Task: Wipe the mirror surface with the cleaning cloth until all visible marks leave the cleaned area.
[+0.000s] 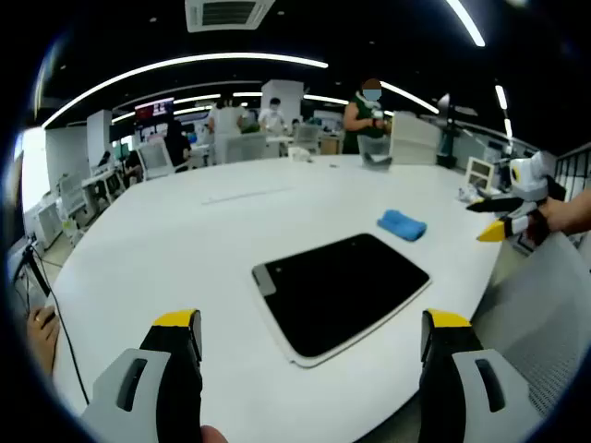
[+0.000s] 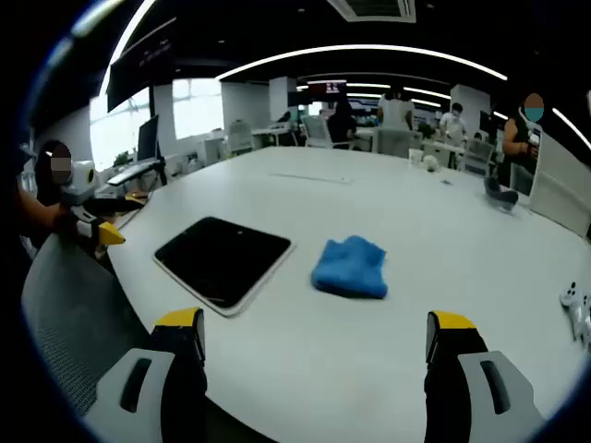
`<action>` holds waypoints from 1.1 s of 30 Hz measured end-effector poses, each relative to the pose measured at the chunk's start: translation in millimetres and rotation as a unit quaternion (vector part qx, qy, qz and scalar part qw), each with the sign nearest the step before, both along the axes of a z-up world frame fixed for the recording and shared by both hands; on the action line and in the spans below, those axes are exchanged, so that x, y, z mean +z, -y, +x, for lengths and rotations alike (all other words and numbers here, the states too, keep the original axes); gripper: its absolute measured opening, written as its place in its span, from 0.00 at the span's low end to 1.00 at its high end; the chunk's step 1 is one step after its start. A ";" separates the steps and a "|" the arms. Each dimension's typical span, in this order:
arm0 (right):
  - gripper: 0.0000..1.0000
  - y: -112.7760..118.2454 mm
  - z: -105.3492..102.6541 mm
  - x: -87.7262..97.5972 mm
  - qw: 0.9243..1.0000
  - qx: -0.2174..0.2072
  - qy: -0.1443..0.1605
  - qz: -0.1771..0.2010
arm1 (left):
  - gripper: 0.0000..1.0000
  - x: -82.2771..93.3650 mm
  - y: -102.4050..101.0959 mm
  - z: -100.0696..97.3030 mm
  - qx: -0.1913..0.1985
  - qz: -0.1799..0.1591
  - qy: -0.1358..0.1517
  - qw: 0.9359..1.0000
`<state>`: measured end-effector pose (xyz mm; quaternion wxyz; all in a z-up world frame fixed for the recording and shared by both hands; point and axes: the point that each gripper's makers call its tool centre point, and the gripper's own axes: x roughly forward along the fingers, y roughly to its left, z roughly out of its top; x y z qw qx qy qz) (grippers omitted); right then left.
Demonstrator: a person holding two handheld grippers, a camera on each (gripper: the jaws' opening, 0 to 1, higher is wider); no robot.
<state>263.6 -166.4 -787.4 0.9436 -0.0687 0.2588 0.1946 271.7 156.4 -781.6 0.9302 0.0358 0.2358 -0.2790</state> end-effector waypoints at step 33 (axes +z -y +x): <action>0.96 -6.2 3.0 -6.3 0.999 0.019 -0.036 0.006 | 0.99 16.5 -22.3 -17.2 0.009 -0.049 -0.008 0.999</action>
